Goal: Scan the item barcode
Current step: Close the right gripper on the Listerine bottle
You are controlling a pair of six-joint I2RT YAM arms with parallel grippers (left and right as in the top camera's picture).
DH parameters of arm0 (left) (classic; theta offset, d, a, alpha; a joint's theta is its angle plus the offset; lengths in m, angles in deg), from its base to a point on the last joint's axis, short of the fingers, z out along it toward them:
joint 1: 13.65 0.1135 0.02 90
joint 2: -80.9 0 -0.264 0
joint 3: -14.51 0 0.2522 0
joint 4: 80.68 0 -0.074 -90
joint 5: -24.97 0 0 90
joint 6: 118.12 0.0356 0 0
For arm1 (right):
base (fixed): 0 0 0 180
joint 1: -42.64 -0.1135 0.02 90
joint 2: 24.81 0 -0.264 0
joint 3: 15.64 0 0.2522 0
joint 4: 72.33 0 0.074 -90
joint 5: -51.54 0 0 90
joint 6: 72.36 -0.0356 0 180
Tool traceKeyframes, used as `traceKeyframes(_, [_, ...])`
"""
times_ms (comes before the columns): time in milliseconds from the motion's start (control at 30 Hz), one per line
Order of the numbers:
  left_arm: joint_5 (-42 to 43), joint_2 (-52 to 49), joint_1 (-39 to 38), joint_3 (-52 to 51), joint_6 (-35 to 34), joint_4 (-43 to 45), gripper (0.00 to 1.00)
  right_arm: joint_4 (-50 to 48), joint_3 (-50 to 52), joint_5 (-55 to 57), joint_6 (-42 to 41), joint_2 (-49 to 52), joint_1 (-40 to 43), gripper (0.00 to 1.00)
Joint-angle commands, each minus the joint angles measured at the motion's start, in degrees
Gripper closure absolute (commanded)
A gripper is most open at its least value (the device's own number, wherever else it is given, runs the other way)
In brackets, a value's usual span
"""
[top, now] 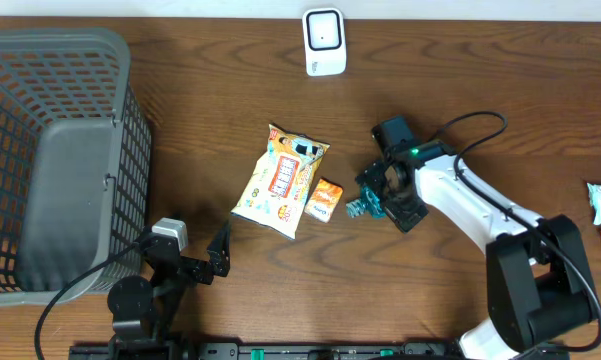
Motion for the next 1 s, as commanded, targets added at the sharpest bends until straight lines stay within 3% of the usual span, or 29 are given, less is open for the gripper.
traceKeyframes(0, [-0.13,0.04,0.24,-1.14,-0.33,-0.68,0.02,-1.38,-0.83,-2.21,-1.16,-0.15,0.70,0.02])
traceKeyframes(967, [-0.13,0.04,0.24,-1.14,-0.33,-0.68,0.02,-5.25,-0.83,-2.05,-4.96,4.39,0.63,0.07])
